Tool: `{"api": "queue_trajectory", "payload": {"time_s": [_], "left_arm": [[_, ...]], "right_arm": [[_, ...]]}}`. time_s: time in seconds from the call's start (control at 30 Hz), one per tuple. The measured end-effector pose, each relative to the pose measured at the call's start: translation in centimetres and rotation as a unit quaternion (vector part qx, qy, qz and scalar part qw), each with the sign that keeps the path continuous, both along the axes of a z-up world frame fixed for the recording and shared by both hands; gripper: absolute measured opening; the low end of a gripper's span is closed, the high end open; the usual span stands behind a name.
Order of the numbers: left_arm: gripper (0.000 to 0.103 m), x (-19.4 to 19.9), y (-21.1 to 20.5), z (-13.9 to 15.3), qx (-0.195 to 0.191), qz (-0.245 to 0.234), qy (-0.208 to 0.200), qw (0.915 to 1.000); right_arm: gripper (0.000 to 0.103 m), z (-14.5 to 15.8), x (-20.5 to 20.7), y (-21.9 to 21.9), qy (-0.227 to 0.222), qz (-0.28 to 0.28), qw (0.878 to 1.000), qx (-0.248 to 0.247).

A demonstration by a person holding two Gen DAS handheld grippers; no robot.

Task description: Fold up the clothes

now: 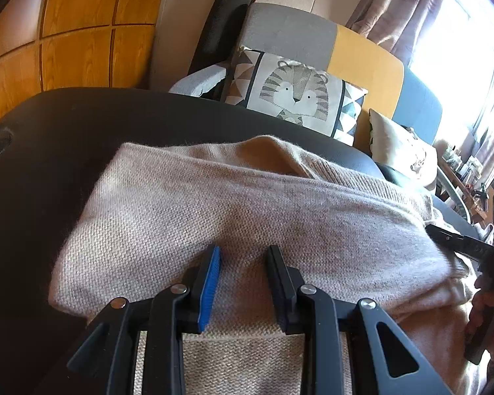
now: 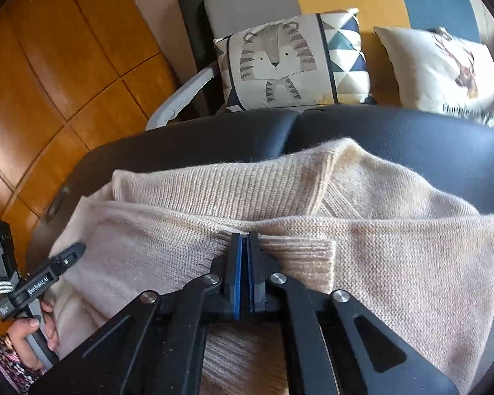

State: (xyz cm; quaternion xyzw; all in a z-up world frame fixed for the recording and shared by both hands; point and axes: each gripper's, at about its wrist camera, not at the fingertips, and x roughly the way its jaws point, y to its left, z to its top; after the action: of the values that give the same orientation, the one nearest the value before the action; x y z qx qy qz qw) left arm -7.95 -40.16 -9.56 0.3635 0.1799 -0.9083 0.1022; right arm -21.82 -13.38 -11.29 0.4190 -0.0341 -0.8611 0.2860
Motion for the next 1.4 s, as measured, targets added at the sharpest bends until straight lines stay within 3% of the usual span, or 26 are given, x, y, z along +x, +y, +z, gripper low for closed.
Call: {"api": "queue_trajectory", "payload": {"time_s": [0.13, 0.2, 0.27, 0.4, 0.53, 0.73, 0.83, 0.9, 0.97, 1.07, 1.27, 1.4], "left_arm": [[0.029, 0.2, -0.8, -0.2, 0.028, -0.001, 0.011, 0.9996], [0.029, 0.2, -0.9, -0.2, 0.030, -0.001, 0.011, 0.9995], [0.029, 0.2, -1.0, -0.2, 0.035, -0.001, 0.012, 0.9993], [0.029, 0.3, -1.6, 0.1, 0.055, -0.006, 0.007, 0.9984], [0.029, 1.6, -1.0, 1.3, 0.031, -0.035, -0.018, 0.9987], [0.029, 6.6, -2.7, 2.2, 0.077, -0.035, 0.000, 0.9964], [0.029, 8.8, -2.9, 2.2, 0.066, -0.051, 0.001, 0.9965], [0.029, 9.4, -2.2, 1.6, 0.017, -0.067, -0.028, 0.9972], [0.029, 10.3, -1.2, 1.4, -0.045, -0.097, -0.022, 0.9940], [0.029, 11.3, -0.8, 1.4, -0.082, -0.130, -0.014, 0.9880], [0.029, 13.1, -2.9, 1.8, 0.003, -0.125, 0.012, 0.9921], [0.029, 12.0, -1.1, 3.6, -0.029, -0.127, 0.029, 0.9910]], "right_arm": [[0.007, 2.1, 2.9, -1.1, 0.041, 0.014, 0.999, 0.011], [0.019, 1.5, 3.3, -2.0, 0.034, 0.018, 0.999, 0.030], [0.020, 0.7, 3.6, -3.0, 0.025, 0.020, 0.998, 0.053], [0.021, 1.5, 3.4, -2.0, -0.010, -0.001, 0.999, 0.044], [0.021, 3.3, 5.8, 0.9, -0.012, -0.008, 1.000, 0.027], [0.021, 2.5, 11.3, 2.5, -0.032, 0.022, 0.999, 0.003], [0.022, 0.9, 13.7, 1.0, -0.026, 0.048, 0.998, 0.037], [0.022, -0.2, 14.9, 0.0, -0.021, 0.067, 0.995, 0.068], [0.022, -0.6, 15.4, -0.1, 0.001, 0.065, 0.995, 0.072], [0.022, -1.1, 15.1, 0.7, -0.008, 0.062, 0.997, 0.043], [0.022, -1.5, 14.3, 1.4, -0.032, 0.060, 0.998, -0.009], [0.022, -1.1, 14.1, 1.4, -0.047, 0.051, 0.997, -0.019]]}}
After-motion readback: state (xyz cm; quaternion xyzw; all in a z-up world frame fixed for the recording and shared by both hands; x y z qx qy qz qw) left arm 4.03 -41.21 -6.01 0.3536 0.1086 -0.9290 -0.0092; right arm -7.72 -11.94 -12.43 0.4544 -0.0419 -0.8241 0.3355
